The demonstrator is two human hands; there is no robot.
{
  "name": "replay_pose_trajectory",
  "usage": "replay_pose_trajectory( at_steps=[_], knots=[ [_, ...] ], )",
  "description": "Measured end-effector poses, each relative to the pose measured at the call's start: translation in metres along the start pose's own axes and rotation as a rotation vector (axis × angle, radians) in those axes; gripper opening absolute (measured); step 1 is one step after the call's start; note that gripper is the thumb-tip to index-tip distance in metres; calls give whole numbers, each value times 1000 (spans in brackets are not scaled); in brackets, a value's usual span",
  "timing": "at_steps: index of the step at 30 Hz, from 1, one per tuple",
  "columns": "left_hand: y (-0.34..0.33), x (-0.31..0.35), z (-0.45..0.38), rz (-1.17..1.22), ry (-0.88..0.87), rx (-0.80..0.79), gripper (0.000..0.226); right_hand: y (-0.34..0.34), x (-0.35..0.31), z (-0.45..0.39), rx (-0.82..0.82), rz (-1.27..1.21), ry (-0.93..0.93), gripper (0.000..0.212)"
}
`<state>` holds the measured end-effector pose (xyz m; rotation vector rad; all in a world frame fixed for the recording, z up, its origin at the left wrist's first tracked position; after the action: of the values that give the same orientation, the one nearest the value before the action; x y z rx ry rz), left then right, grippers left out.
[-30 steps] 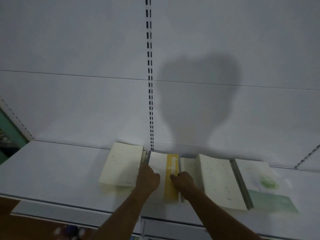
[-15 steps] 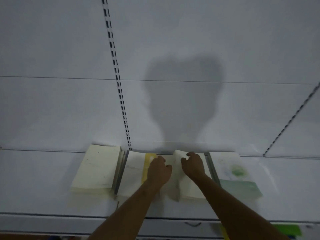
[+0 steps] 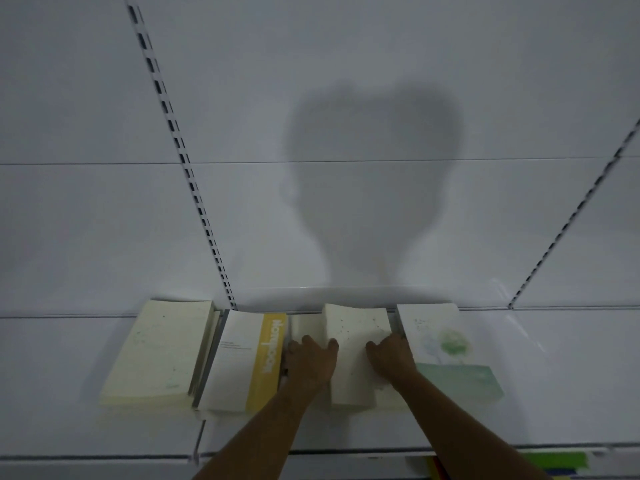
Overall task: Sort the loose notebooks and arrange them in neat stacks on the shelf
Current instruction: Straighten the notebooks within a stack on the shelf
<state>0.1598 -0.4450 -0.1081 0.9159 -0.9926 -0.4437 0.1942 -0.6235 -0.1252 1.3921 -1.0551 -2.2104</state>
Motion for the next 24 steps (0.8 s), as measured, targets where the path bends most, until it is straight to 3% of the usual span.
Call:
replay_pose_trajectory(
  at_steps=[5, 11, 17, 21, 24],
  knots=[
    [-2, 3, -8, 32, 75, 35, 77, -2, -6, -3, 31, 52, 17, 51],
    [4, -1, -15, 127, 38, 82, 68, -20, -22, 5, -14, -29, 37, 59],
    [10, -7, -19, 186, 10, 124, 70, -36, -31, 17, -49, -89, 29, 47],
    [9, -6, -21, 183, -11, 109, 65, -32, -26, 15, -24, -196, -15, 14],
    [7, -4, -21, 210, -19, 86, 69, -31, -23, 12, 2, -205, -29, 23]
  ],
)
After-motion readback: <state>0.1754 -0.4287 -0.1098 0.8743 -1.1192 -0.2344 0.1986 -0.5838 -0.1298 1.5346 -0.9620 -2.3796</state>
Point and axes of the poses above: each hand's wrist, its own z-axis away from the middle knuckle, its own y-axis out of the back of the hand, x = y × z, the point moved 5 cm from there along -z, towards the middle knuckle, and after that the axes turned 11 degrees about x, right-handed, at the moved point
